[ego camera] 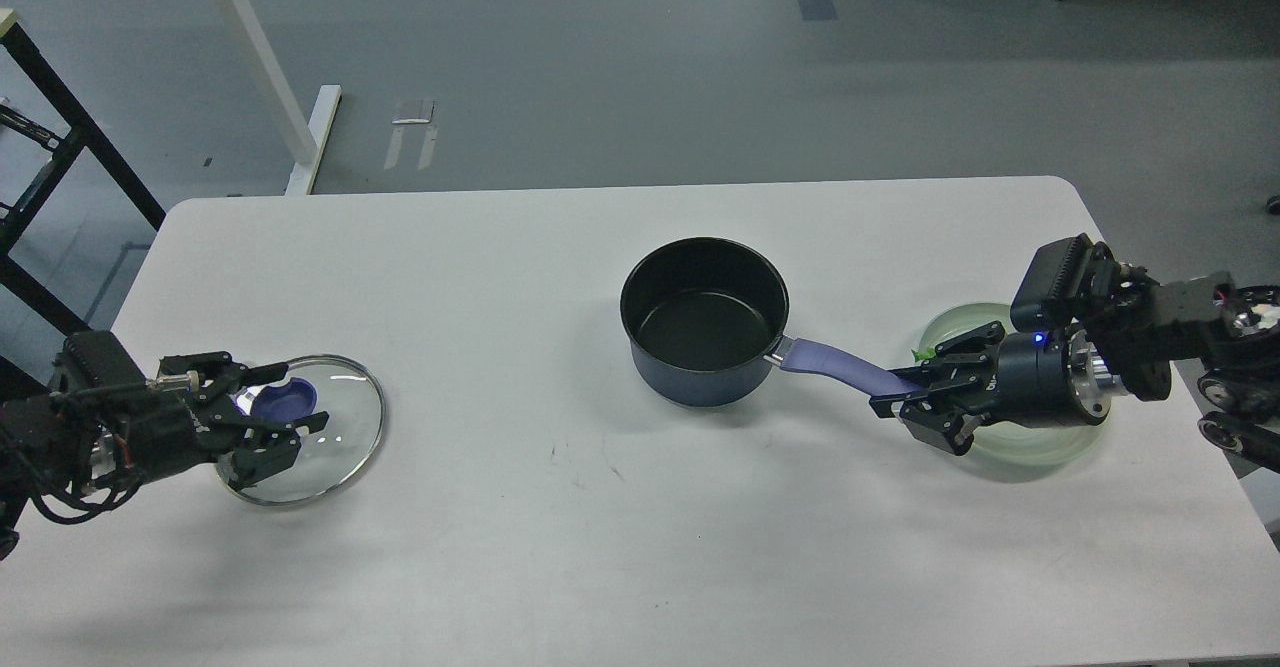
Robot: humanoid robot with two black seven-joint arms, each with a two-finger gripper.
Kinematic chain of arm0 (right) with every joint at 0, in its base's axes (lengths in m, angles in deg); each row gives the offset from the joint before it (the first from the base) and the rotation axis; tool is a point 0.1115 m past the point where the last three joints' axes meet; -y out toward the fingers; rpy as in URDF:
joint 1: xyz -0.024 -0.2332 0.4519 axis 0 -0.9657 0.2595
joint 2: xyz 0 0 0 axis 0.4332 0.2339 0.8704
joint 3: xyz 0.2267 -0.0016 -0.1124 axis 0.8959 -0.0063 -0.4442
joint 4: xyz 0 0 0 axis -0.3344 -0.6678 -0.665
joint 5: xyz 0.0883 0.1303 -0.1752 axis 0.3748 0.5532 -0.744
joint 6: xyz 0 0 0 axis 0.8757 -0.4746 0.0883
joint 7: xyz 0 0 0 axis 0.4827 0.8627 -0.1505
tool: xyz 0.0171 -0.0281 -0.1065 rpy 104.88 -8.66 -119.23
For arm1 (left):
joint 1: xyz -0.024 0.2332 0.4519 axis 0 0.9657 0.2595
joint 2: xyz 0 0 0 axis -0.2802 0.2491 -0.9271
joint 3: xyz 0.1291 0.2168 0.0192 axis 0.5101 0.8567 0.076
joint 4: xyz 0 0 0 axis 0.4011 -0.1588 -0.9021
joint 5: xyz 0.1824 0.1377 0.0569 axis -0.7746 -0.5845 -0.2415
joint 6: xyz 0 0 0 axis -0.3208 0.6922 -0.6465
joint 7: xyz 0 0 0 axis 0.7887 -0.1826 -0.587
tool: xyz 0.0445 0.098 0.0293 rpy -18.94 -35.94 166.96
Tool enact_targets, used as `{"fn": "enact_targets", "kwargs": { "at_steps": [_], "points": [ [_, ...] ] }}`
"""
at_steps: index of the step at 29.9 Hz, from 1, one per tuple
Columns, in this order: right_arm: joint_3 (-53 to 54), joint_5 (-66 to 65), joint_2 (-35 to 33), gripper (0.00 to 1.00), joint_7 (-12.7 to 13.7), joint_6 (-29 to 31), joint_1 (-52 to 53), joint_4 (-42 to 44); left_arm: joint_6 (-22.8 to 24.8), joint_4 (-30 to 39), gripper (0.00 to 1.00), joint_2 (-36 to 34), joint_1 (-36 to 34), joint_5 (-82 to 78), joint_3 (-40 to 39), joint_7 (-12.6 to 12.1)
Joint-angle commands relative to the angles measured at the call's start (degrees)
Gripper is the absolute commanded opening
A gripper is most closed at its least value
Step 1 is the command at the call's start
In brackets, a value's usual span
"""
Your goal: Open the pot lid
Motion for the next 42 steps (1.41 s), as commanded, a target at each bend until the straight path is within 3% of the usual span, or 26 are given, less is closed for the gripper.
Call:
{"fn": "enact_targets", "kwargs": {
  "at_steps": [1,6,11,13,16,22,25,28,36,42],
  "points": [
    [0.1,0.0,0.0,0.33,0.0,0.0,0.0,0.0,0.3,0.7,0.96,-0.5,-0.4,1.7,-0.3,0.0],
    [0.1,0.0,-0.3,0.34,0.0,0.0,0.0,0.0,2.0,3.2,0.97,-0.5,-3.6,11.9,-1.0,0.0],
    [0.0,0.0,-0.6,0.4,0.0,0.0,0.0,-0.1,12.6,3.6,0.97,-0.2,-12.1,34.1,-1.2,0.0],
    [0.1,0.1,-0.6,0.47,0.0,0.0,0.0,-0.1,17.2,3.6,0.97,-0.1,-13.8,43.3,-1.2,0.0],
    [0.2,0.3,-1.2,0.66,0.0,-0.5,0.0,-0.2,23.0,3.5,0.97,-0.3,-14.6,55.5,-1.3,0.0],
    [0.7,5.6,-4.2,0.94,0.0,-0.8,0.2,-1.7,30.7,3.5,0.98,-0.6,-14.4,72.0,-3.6,0.0],
    [2.4,13.8,-6.8,0.97,0.0,-0.8,1.5,-2.4,36.7,3.0,0.99,-0.7,-14.0,80.4,-4.9,0.0],
    [5.3,26.1,-9.2,0.97,0.0,-0.8,1.6,-2.2,39.6,2.7,0.99,-0.3,-13.9,88.5,-4.9,0.0],
    [7.1,71.7,-11.2,0.98,0.0,-4.0,-0.5,1.9,38.9,2.6,0.99,2.7,-13.5,96.7,-5.3,0.0],
    [7.6,99.3,-9.7,0.98,0.0,-7.2,-7.3,2.6,39.4,1.3,0.99,6.5,-10.3,100.5,-10.3,0.0]
  ]
}}
